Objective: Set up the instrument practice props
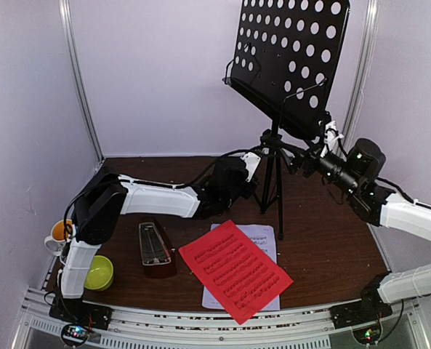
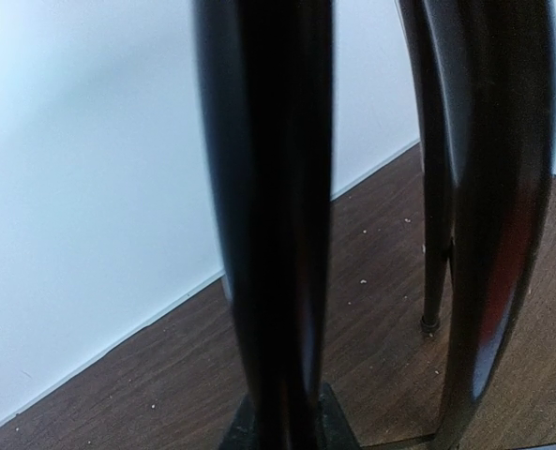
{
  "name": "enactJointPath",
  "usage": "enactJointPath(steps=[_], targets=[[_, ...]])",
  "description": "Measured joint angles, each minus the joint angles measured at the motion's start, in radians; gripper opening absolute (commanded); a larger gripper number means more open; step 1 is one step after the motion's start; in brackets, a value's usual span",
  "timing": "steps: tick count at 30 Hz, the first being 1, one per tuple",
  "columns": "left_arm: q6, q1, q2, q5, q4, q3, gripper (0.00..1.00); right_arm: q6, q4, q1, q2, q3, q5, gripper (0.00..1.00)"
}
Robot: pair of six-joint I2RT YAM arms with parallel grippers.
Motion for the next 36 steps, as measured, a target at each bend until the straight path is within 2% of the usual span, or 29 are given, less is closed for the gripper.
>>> enactJointPath(steps=[6, 13, 19, 26, 34, 36], targets=[[0.000, 0.000, -0.001, 0.003, 0.004, -0.003, 0.00, 0.027, -0.044, -0.011, -0.137, -0.127, 0.009, 0.93], [0.000, 0.001, -0.002, 0.008, 0.003, -0.005, 0.00, 0.073, -0.112, -0.014, -0.163, -0.227, 0.016, 0.87], [0.000, 0.001, -0.002, 0.010, 0.004, -0.005, 0.00, 0.104, -0.145, -0.018, -0.043, -0.238, 0.021, 0.76], [0.000, 0.002, -0.004, 0.011, 0.004, -0.008, 0.00, 0.127, -0.145, -0.018, 0.116, -0.172, 0.020, 0.56], [0.001, 0.002, -0.006, 0.014, 0.003, -0.010, 0.00, 0.138, -0.137, -0.018, 0.197, -0.100, 0.039, 0.38], [0.001, 0.002, -0.008, 0.014, 0.003, -0.013, 0.00, 0.138, -0.141, -0.018, 0.206, -0.091, 0.041, 0.31]])
